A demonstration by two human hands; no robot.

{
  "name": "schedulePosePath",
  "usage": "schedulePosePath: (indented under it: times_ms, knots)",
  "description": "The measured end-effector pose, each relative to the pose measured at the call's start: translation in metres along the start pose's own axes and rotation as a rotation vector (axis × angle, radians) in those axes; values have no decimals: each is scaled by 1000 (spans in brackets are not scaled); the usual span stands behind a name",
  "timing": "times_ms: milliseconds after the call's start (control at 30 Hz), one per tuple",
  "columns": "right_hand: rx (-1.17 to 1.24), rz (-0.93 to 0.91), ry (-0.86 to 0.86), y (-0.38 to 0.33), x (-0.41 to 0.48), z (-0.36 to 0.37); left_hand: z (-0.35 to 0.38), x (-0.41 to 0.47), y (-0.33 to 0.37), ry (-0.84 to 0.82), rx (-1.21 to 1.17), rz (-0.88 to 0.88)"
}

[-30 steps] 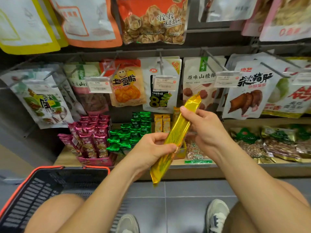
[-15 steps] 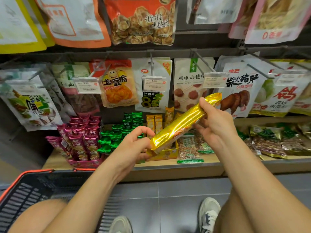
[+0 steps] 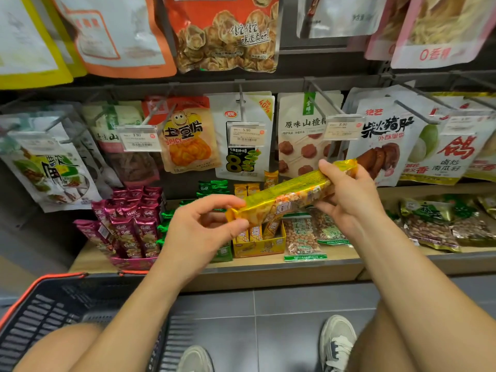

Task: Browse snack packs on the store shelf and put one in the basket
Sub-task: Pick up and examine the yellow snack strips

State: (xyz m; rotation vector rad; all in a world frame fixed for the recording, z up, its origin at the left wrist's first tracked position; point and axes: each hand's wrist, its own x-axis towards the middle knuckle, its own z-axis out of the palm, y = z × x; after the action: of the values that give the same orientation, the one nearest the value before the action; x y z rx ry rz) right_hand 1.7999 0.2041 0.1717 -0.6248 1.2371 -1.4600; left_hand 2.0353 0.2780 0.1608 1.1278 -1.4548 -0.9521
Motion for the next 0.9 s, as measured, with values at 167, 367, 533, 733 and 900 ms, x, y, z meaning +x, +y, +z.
schedulePosePath:
  times_ms: [167,367,533,733,900]
  knots:
    - [-16,128,-126,1,-3,3,-8,7,6,259,-99,-8]
    - [-81,101,-244,5,-6,2,-16,9,2,368,-142,-86]
    - [-115,57,-172,6,-10,6,-23,12,-7,400,132,-76]
    - [-191,5,-234,0,-13,2,-27,11,-19,99,818,-23]
    - [-346,-127,-441,-9,-22,-1,-25,7,-24,-238,1151,-111]
